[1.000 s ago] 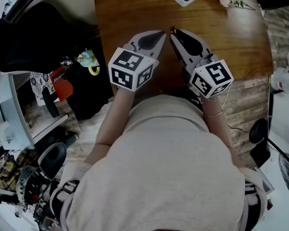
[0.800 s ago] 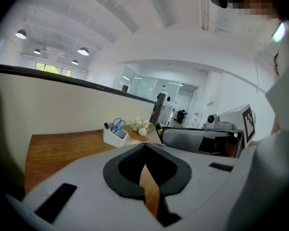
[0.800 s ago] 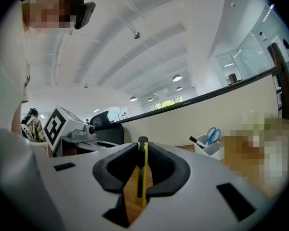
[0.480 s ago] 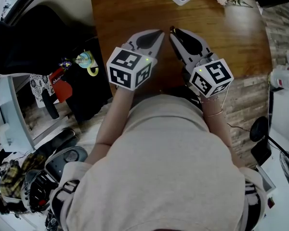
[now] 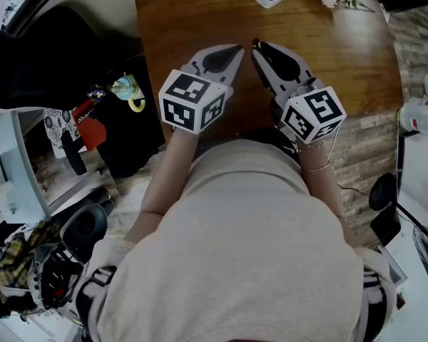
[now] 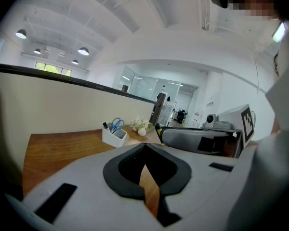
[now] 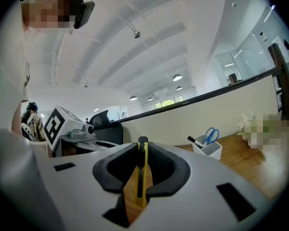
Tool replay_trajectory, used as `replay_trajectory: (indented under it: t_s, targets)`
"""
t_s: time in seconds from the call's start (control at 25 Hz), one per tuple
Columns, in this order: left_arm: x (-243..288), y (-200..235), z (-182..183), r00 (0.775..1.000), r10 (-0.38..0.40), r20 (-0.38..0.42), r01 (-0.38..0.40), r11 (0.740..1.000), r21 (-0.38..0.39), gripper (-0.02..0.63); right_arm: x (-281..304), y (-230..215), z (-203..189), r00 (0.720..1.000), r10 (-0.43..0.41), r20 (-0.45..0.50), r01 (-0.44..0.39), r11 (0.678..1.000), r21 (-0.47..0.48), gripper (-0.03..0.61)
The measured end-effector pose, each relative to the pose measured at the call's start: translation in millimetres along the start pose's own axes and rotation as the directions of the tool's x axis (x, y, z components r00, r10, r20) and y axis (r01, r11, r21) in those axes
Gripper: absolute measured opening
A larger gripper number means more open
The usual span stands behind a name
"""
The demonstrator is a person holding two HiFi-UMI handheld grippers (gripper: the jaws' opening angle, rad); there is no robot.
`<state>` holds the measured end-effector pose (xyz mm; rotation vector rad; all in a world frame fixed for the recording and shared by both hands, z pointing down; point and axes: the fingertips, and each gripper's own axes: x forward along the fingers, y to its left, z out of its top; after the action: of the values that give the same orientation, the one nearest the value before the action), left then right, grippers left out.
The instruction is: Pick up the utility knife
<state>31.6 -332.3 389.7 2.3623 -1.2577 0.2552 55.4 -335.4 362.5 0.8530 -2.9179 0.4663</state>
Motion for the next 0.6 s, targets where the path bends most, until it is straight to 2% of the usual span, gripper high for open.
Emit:
replay_trajectory:
  t_s: [0.6]
  targets:
    - [4.9, -4.8, 0.7, 1.000, -0.018, -0.006, 0.018, 1.000, -0.007, 0.011, -1.3, -4.9, 3.6, 1.000, -0.008, 0.007, 0.008, 1.000, 0.009, 0.077]
